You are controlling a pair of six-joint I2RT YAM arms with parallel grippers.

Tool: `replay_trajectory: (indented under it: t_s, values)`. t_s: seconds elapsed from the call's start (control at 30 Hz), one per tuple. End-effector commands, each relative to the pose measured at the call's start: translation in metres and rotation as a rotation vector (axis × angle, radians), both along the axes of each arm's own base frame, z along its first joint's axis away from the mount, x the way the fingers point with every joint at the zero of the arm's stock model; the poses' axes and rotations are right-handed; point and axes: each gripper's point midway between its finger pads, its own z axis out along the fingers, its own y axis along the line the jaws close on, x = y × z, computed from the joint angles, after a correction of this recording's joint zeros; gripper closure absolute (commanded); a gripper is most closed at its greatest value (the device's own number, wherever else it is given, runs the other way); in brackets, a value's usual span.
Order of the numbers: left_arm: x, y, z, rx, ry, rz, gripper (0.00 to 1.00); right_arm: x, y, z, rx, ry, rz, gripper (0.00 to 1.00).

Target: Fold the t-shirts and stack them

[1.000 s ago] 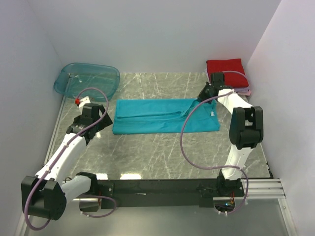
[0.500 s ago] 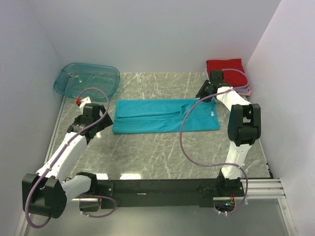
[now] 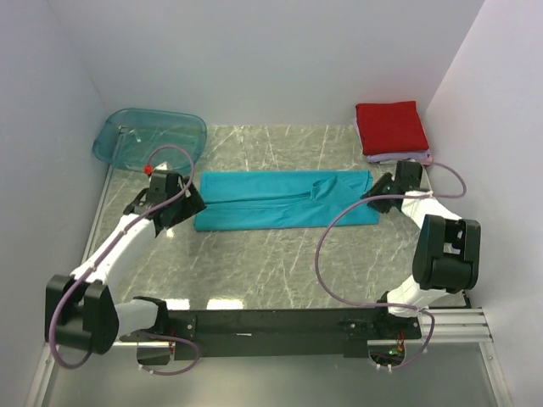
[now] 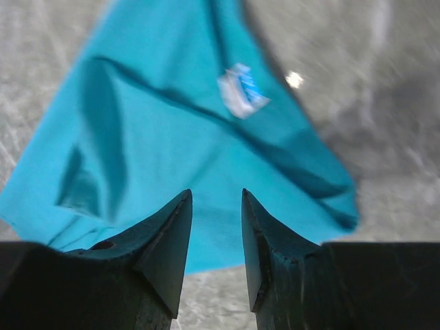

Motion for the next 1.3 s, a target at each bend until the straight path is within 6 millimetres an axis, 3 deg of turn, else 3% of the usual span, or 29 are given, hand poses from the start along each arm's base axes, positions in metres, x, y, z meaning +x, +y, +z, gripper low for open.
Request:
replay_trajectory:
  t_s: [0.0, 0.1, 0.17, 0.33, 0.53, 0.7, 0.87, 0.97, 1.1, 1.13, 1.2, 1.23, 1.27]
  values:
    - [0.032, -0.029, 0.029, -0.126, -0.083, -0.037, 0.13, -0.001, 0.003, 0.005, 0.092, -0.071, -0.007, 0.58]
    - [0.044, -0.039, 0.010, -0.153, -0.006, -0.042, 0.16, -0.008, -0.010, -0.007, 0.114, -0.055, -0.054, 0.59]
    - [0.052, -0.044, 0.008, -0.166, 0.016, -0.041, 0.17, -0.011, -0.017, -0.015, 0.121, -0.040, -0.078, 0.59]
    - [0.056, -0.046, -0.031, -0.160, 0.134, -0.015, 0.23, -0.028, -0.034, -0.039, 0.145, 0.023, -0.147, 0.59]
    - [0.029, -0.037, -0.078, -0.128, 0.288, 0.037, 0.28, -0.045, -0.050, -0.057, 0.144, 0.081, -0.211, 0.60]
    - [0.006, -0.028, -0.093, -0.132, 0.311, 0.090, 0.30, -0.048, -0.063, -0.053, 0.096, 0.067, -0.230, 0.59]
    - [-0.002, -0.011, -0.089, -0.094, 0.300, 0.153, 0.28, -0.046, -0.071, -0.042, 0.046, 0.042, -0.223, 0.60]
    - [0.003, -0.013, -0.071, -0.104, 0.233, 0.121, 0.23, -0.035, -0.068, -0.018, 0.018, -0.043, -0.179, 0.58]
    - [0.008, -0.014, -0.037, -0.113, 0.106, 0.076, 0.09, -0.022, -0.047, 0.016, -0.055, -0.128, -0.087, 0.57]
    - [0.008, -0.011, -0.032, -0.097, 0.093, 0.067, 0.07, -0.017, -0.029, 0.022, -0.073, -0.146, -0.029, 0.57]
    - [0.007, -0.007, -0.015, -0.077, 0.048, 0.056, 0.06, -0.010, -0.010, 0.040, -0.129, -0.191, 0.048, 0.57]
    - [0.008, -0.004, -0.009, -0.052, 0.026, 0.048, 0.06, -0.008, 0.015, 0.044, -0.147, -0.204, 0.116, 0.57]
    - [0.007, -0.002, 0.001, -0.045, -0.005, 0.043, 0.06, -0.003, 0.025, 0.050, -0.156, -0.221, 0.147, 0.56]
